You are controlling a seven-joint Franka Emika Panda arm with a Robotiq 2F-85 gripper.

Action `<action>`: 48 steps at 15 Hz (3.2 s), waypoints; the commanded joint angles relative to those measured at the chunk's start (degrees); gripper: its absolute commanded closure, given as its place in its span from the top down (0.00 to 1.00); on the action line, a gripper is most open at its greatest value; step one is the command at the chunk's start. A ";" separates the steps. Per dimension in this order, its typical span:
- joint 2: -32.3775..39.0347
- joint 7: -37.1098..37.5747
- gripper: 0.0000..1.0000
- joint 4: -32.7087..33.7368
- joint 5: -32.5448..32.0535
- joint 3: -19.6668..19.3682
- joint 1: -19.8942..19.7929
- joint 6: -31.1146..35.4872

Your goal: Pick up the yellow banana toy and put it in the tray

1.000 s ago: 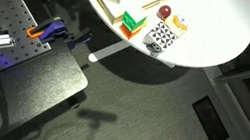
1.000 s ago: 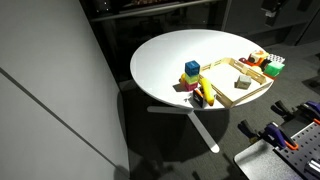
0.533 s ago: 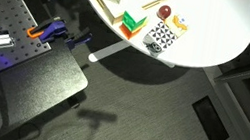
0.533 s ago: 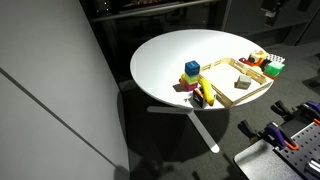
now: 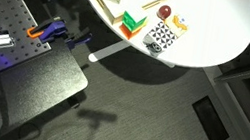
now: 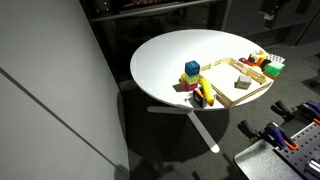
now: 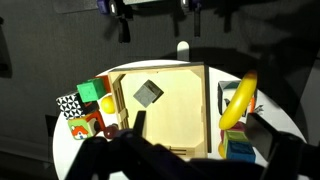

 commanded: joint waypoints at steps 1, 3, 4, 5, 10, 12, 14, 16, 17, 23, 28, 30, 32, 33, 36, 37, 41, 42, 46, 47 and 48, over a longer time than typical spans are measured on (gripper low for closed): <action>2.38 0.35 1.00 -0.15 -0.69 -1.19 1.54 2.35; 4.48 0.17 1.00 -0.18 -0.67 -1.20 1.78 4.24; 5.67 0.05 1.00 -0.25 -0.46 -1.24 2.07 5.60; 6.74 -0.04 1.00 -0.36 -0.35 -1.28 2.37 7.17; 12.00 -0.88 1.00 -0.78 0.77 -2.03 4.14 15.24; 13.97 -1.19 1.00 -0.87 1.02 -2.45 4.76 17.92; 15.86 -1.52 1.00 -0.92 1.32 -2.95 5.36 19.97; 17.70 -1.81 1.00 -0.95 1.63 -3.35 5.76 21.48; 18.63 -2.00 1.00 -0.91 1.96 -3.58 5.98 22.00; 19.81 -0.58 1.00 -1.06 0.70 -3.60 6.28 21.88; 19.75 -0.58 1.00 -1.06 0.71 -3.59 6.31 21.88; 20.48 -0.81 1.00 -1.07 0.53 -3.64 6.25 22.26; 21.49 -1.02 1.00 -1.12 0.63 -3.74 6.24 22.91; 22.15 -0.94 1.00 -1.05 0.46 -3.76 6.19 23.25; 24.30 -1.00 1.00 -0.91 0.31 -3.88 6.27 25.01; 25.08 -0.95 1.00 -1.03 0.17 -3.86 6.35 26.29; 28.23 -0.78 1.00 -1.44 -0.24 -3.86 6.79 31.57; 28.97 -0.65 1.00 -1.52 -0.29 -3.88 6.93 32.78; 31.75 0.21 1.00 -1.84 -0.91 -4.09 7.50 35.64; 32.47 0.44 1.00 -1.93 -1.27 -4.20 7.62 35.85; 33.08 0.71 1.00 -1.92 -1.56 -4.34 7.74 35.68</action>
